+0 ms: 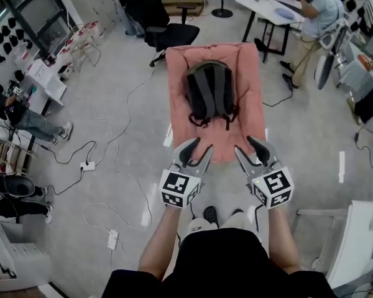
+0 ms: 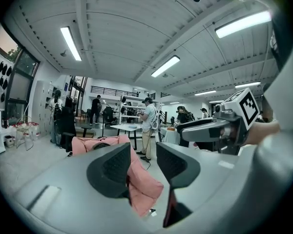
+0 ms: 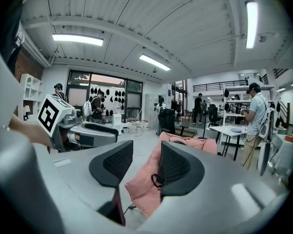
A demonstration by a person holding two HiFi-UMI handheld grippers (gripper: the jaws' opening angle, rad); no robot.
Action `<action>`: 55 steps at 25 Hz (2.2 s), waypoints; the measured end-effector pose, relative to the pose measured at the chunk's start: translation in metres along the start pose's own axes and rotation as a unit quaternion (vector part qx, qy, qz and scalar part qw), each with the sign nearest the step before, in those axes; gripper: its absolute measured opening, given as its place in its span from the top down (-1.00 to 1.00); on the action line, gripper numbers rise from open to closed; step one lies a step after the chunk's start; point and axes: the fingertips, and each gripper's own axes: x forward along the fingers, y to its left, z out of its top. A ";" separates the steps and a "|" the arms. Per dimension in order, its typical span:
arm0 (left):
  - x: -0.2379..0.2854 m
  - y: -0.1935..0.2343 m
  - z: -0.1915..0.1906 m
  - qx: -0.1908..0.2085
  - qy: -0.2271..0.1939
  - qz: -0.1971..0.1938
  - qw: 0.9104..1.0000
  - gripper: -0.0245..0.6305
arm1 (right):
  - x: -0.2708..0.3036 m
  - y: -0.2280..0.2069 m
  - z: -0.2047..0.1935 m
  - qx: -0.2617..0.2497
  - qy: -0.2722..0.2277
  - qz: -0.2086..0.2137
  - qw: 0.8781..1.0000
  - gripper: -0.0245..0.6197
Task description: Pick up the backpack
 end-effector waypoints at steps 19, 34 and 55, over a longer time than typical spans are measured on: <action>0.067 0.035 -0.011 -0.007 0.024 0.002 1.000 0.40 | 0.059 -0.057 -0.005 0.011 0.008 0.011 1.000 0.39; 0.188 0.072 0.023 0.013 0.037 0.034 0.999 0.37 | 0.135 -0.172 0.020 0.016 -0.017 0.046 0.999 0.37; 0.273 0.096 0.022 0.000 0.062 0.088 0.994 0.32 | 0.186 -0.262 0.015 0.017 -0.007 0.091 0.996 0.35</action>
